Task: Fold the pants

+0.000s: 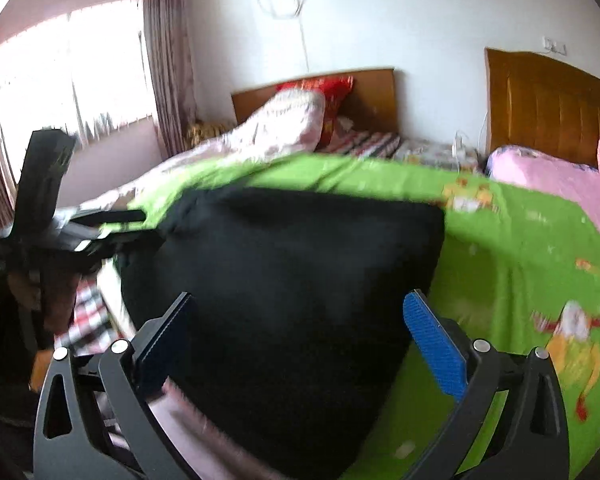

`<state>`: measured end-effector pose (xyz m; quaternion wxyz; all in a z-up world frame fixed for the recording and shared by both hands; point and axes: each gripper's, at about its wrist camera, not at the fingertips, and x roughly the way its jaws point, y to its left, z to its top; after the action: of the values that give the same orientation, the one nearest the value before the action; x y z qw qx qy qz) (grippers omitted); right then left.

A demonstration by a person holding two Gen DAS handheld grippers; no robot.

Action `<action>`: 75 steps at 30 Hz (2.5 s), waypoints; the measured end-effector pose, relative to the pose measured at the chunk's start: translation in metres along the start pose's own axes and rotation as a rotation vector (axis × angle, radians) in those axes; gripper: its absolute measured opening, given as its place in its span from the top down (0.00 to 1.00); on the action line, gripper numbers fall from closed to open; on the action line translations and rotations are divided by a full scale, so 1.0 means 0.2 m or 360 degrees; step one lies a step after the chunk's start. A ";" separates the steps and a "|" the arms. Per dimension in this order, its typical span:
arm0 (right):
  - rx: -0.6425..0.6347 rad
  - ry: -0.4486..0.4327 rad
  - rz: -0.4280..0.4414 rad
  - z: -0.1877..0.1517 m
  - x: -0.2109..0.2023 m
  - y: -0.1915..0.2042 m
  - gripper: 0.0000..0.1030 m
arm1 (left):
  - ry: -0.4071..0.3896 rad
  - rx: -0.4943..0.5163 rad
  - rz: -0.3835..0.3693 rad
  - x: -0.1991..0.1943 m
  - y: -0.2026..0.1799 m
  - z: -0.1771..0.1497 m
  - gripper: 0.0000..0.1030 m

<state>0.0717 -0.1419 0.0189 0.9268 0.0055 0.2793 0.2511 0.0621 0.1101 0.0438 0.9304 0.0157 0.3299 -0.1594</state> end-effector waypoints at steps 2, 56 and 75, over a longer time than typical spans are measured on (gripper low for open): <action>-0.0038 0.0044 0.0019 0.09 0.07 -0.05 0.04 | 0.0004 0.0052 0.0013 0.03 -0.04 0.06 0.02; -0.0246 0.0167 -0.0077 0.09 0.09 0.15 0.05 | 0.0185 -0.0036 0.0090 0.34 0.10 -0.06 0.02; 0.0074 -0.0454 -0.0361 -0.40 -0.48 0.13 0.04 | -0.0588 -0.0140 0.0533 -0.35 -0.32 -0.33 0.01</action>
<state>-0.0515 -0.1750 0.0054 0.9790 0.0310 0.1496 0.1350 -0.0487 0.0784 0.0408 0.9880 0.0002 0.1538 0.0114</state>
